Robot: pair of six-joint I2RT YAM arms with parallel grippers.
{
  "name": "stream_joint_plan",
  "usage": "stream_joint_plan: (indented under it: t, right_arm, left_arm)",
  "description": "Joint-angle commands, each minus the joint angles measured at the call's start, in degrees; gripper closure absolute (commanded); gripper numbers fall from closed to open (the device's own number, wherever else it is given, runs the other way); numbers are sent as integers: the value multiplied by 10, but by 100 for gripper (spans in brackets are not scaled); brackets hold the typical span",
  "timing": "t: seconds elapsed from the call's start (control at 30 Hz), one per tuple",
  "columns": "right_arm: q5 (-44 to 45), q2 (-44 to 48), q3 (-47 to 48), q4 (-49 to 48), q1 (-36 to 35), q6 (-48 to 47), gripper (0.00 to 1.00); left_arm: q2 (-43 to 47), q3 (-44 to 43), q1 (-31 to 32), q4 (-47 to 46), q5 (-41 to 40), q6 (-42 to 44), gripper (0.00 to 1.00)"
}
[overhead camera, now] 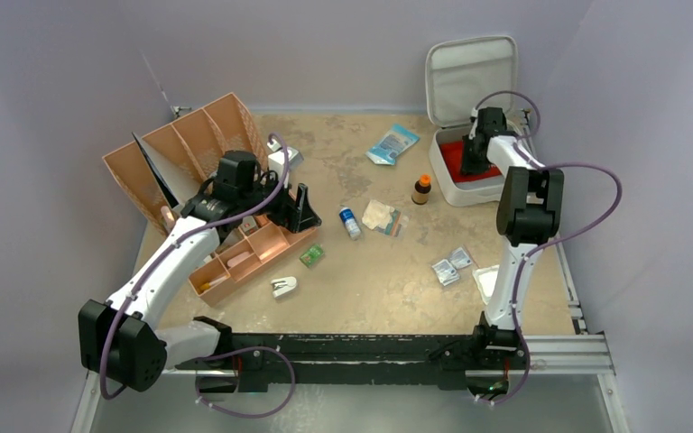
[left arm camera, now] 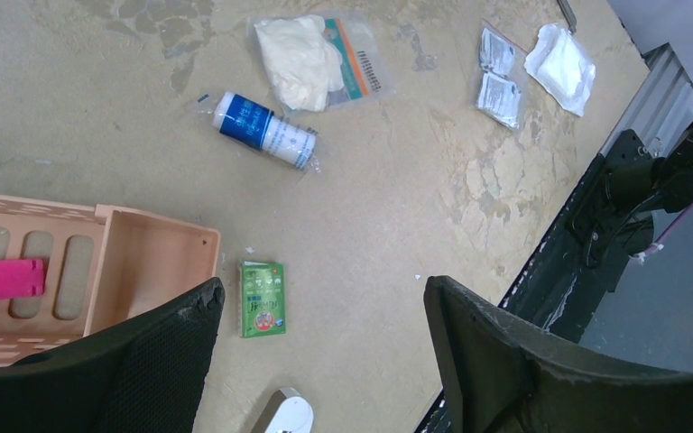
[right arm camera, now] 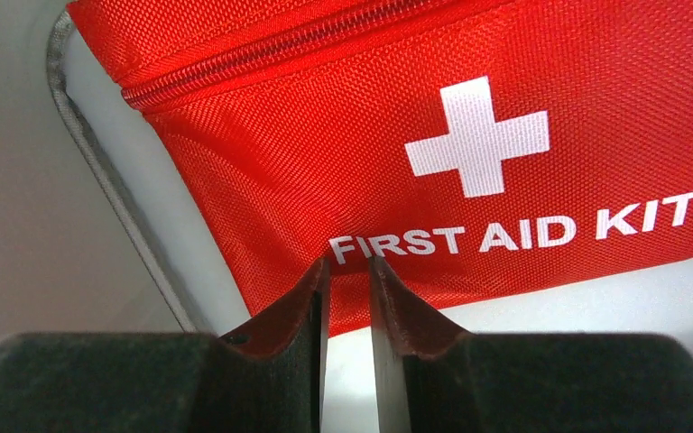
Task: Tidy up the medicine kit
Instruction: Place the medicine pouch inside the medicine box.
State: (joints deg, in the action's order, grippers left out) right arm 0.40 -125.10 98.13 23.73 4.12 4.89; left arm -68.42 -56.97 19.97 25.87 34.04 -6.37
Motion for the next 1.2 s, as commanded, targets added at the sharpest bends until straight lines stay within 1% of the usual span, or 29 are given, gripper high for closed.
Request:
stream_joint_plan:
  t: [0.0,0.13,0.2,0.33,0.47,0.6,0.67,0.77,0.97,1.0,1.03,1.17]
  right_arm:
    - [19,-9,17,20,-1,1,76]
    - [64,-20,24,22,0,-19,76]
    - [72,-22,32,27,0,-25,76]
    - [101,-21,38,32,0,-15,76]
    - [109,-15,34,21,0,-15,76]
    - [134,-15,48,33,1,8,75]
    - [121,-6,50,36,1,11,75]
    - [126,21,45,38,0,17,71]
    - [90,125,-4,39,-1,37,58]
    - [86,140,-12,41,-1,37,58]
    - [81,155,-23,43,-1,44,54]
    - [36,220,-81,36,-2,61,45]
  left_arm:
    - [10,2,2,-10,-3,11,20]
    - [8,1,2,-10,-2,11,20]
    - [8,1,2,-10,-2,11,20]
    - [8,0,2,-10,-2,11,20]
    - [11,2,2,-10,-2,11,20]
    - [13,2,2,-9,-3,11,20]
    - [14,2,2,-9,-7,12,20]
    - [12,2,2,-6,-14,12,20]
    - [7,-5,2,1,-27,11,20]
    - [8,-4,2,1,-26,10,20]
    - [9,-4,2,1,-25,10,20]
    - [5,-6,2,2,-22,8,19]
